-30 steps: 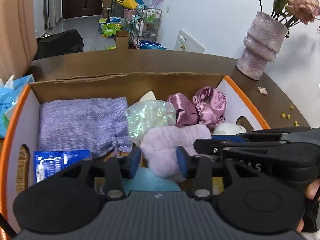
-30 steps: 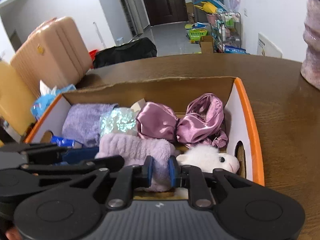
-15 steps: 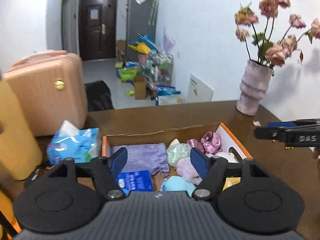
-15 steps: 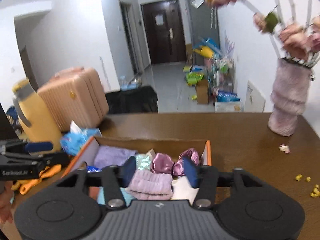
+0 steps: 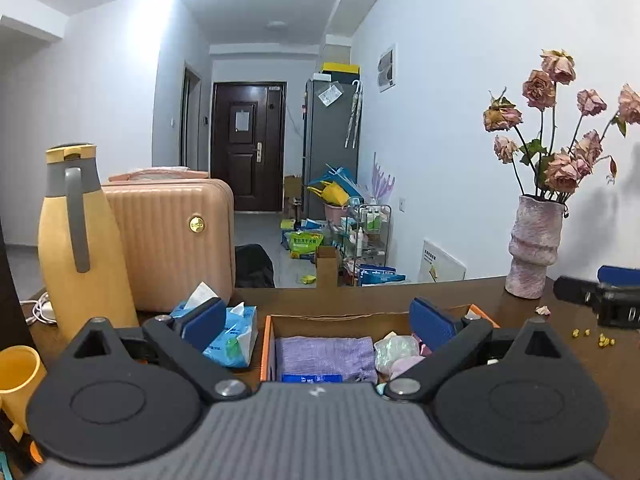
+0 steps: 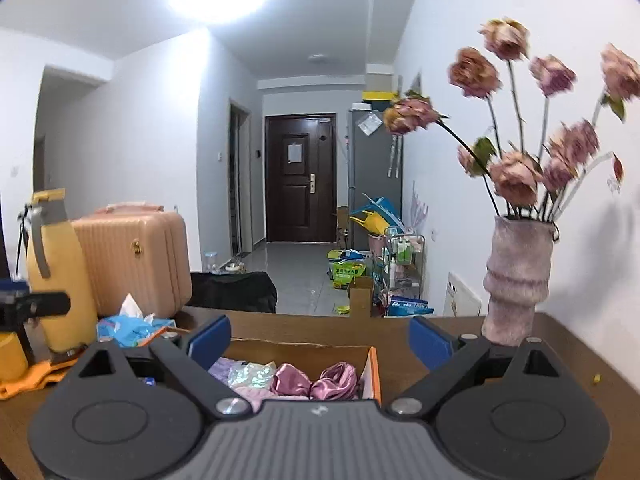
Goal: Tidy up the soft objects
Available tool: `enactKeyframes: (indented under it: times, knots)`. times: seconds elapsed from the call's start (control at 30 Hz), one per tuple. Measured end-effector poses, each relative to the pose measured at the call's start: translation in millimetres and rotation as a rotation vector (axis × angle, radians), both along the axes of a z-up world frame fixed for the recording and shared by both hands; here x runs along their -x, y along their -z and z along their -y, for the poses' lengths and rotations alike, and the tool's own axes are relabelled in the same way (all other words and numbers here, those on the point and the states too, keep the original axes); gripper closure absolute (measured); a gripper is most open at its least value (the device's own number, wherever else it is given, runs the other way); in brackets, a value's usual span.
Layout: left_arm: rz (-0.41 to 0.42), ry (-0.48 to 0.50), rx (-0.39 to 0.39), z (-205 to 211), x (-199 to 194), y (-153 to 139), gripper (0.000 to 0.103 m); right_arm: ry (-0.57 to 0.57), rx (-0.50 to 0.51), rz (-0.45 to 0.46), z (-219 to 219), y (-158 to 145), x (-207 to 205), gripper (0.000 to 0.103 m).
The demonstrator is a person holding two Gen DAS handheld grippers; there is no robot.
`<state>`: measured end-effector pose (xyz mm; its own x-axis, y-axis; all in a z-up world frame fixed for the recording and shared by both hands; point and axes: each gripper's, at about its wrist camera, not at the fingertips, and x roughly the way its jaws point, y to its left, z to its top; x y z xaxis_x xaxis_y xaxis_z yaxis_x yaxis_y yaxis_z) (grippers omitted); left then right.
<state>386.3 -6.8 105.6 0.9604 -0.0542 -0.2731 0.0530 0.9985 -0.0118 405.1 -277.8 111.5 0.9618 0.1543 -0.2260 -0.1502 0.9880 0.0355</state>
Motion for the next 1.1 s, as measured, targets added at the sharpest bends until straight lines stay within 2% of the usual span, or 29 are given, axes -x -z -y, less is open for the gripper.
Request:
enactKeyframes:
  times: [0.13,0.27,0.47,0.7,0.87,0.97,1.03,1.1]
  knots:
    - [0.017,-0.001,-0.012,-2,15,0,0.003,0.019,-0.010,0.025,2,-3,14,0.007]
    - [0.039,-0.017,-0.016,-5,47,2,0.003,0.023,-0.015,0.041,-1,4,50,0.007]
    - [0.094,-0.031,-0.034,-10,134,21,0.001,0.021,0.005,0.061,-6,35,141,0.007]
    - [0.123,-0.023,0.014,-19,244,56,0.000,0.016,0.023,0.061,-18,71,254,0.006]
    - [0.133,-0.042,-0.055,-22,322,81,0.000,0.050,0.070,0.070,-35,98,339,0.002]
    - [0.097,-0.042,-0.044,-25,354,88,0.000,0.047,0.010,0.091,-41,105,381,0.001]
    - [0.089,0.000,-0.059,-24,363,89,0.000,0.017,-0.016,0.095,-45,105,390,0.000]
    - [0.113,0.004,-0.084,-21,364,86,0.000,0.011,0.004,0.104,-51,104,390,0.000]
